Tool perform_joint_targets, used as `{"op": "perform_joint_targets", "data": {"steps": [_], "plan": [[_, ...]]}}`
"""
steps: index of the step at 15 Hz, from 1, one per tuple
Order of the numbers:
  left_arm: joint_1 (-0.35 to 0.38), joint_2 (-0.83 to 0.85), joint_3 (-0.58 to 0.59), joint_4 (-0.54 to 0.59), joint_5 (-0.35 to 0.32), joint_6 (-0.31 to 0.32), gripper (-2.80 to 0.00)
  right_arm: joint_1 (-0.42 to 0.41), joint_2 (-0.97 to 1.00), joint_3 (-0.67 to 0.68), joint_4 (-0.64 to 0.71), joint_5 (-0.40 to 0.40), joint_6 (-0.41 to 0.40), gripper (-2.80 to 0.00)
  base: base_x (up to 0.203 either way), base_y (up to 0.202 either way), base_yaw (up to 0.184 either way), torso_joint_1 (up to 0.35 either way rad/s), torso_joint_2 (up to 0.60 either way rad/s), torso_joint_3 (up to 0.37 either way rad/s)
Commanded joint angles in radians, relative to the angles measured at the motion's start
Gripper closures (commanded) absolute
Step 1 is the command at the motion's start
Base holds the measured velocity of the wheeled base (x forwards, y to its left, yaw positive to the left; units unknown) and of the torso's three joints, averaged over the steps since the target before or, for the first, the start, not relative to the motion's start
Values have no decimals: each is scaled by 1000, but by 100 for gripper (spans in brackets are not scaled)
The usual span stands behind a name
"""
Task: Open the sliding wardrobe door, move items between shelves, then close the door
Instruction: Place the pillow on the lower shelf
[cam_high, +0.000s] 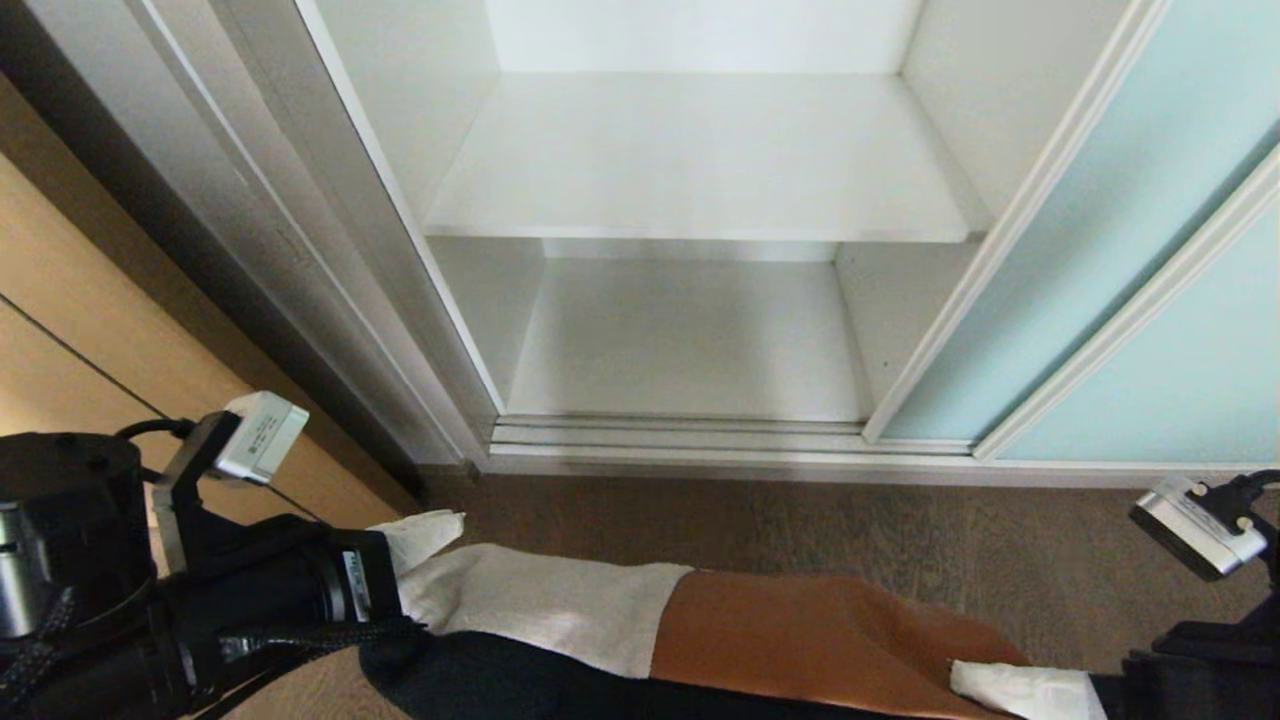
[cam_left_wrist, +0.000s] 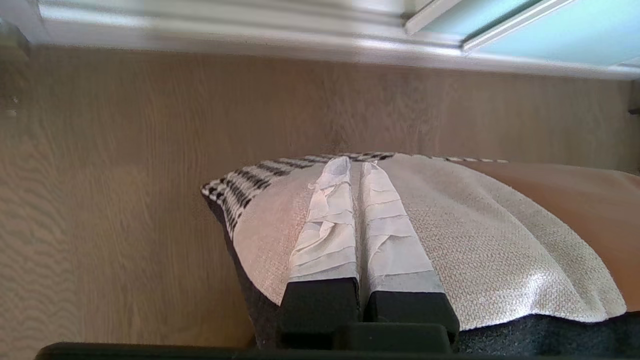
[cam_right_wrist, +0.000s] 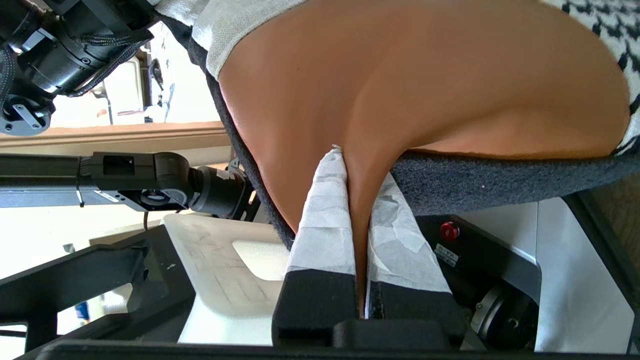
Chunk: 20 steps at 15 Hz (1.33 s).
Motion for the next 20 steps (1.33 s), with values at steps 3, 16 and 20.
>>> {"op": "perform_joint_targets", "data": {"steps": [3,16,20], "plan": [[0,2,0,-4,0,-2,0,1,11,-2,-1,3,5,0,0,0,0,4,4,-197],[0,14,9,-3,-1,-20,0,-3,95,21,-116,2,47,0,0,0,0,3,3,-196],[1,33,-70,-3,24,-77,0,-36,214,-31,-173,1,53,0,0,0,0,1,1,-53]]}}
